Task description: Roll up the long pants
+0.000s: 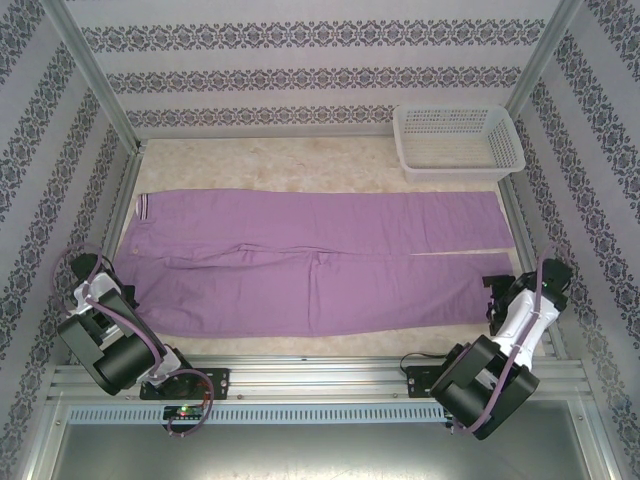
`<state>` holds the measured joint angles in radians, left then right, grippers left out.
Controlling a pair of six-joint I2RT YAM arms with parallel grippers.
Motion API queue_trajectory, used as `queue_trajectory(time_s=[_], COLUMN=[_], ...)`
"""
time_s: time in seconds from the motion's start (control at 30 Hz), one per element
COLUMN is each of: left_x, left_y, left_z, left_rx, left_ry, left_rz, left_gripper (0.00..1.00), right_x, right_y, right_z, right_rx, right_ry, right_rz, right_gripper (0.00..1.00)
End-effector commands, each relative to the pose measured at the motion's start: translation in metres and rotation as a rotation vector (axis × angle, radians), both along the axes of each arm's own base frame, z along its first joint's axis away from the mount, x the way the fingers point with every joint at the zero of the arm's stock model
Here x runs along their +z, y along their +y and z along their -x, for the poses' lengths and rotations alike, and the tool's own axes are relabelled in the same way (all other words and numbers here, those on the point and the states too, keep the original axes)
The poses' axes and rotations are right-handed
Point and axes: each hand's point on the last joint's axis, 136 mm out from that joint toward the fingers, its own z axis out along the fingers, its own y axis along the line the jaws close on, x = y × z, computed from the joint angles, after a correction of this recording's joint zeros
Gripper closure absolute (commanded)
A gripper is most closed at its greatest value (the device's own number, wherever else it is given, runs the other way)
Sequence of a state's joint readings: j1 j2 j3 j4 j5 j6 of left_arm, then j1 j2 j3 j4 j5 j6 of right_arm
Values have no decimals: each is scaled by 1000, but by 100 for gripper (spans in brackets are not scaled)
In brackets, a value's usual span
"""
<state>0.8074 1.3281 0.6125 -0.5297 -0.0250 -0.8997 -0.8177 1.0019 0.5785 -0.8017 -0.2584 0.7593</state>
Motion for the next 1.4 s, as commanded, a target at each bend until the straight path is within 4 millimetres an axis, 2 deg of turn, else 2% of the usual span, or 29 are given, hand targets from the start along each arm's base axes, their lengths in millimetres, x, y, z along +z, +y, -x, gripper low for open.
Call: queue_trajectory(time_s=[0.0,0.13,0.23,0.33,0.37,0.47,0.5,0.6,0.7,0.8,0.9,1.0,1.1,1.23,1.37], left_x=[-6,-4,0,4,6,10,10,15,20,31,49,70,91,112,131], left_y=[-2,-3,-2,-2,-1,1,2,1,-1,-1,-2,-2,1,4,9], left_z=[-1,-3,-4,-4,-5,-13,-16,-21,-16,-15,-3,10,10,-8,-36], left_rx=[22,20,16,15,16,15,24,55,71,36,22,9,2,-12,-5], left_ry=[-21,-30,-38,-47,-53,-111,-144,-215,-174,-152,-97,-60,-86,-163,-280], left_rz=[25,29,23,10,5,-23,-34,-50,-24,-24,-45,-90,-147,-133,-98], left_gripper=[100,100,100,100,100,100,100,100,100,100,100,100,100,100,100], right_x=[-28,-46,-48,-48,-48,-53,-56,-59,-50,-26,7,32,56,75,97], right_y=[6,-4,-12,-26,-28,-38,-41,-40,-36,-42,-49,-47,-48,-44,-49], right_z=[20,24,20,9,6,1,0,0,-4,-10,-19,-34,-50,-77,-108], right_rx=[-45,-37,-35,-26,-19,3,14,64,95,107,105,86,88,130,161], right_ry=[103,172,184,174,171,184,194,216,177,136,89,11,-37,-74,-118], right_rz=[-47,-33,-36,-14,-19,-2,3,-21,-17,40,89,122,197,195,206], right_gripper=[16,22,25,36,45,96,100,100,100,100,100,100,100,100,100])
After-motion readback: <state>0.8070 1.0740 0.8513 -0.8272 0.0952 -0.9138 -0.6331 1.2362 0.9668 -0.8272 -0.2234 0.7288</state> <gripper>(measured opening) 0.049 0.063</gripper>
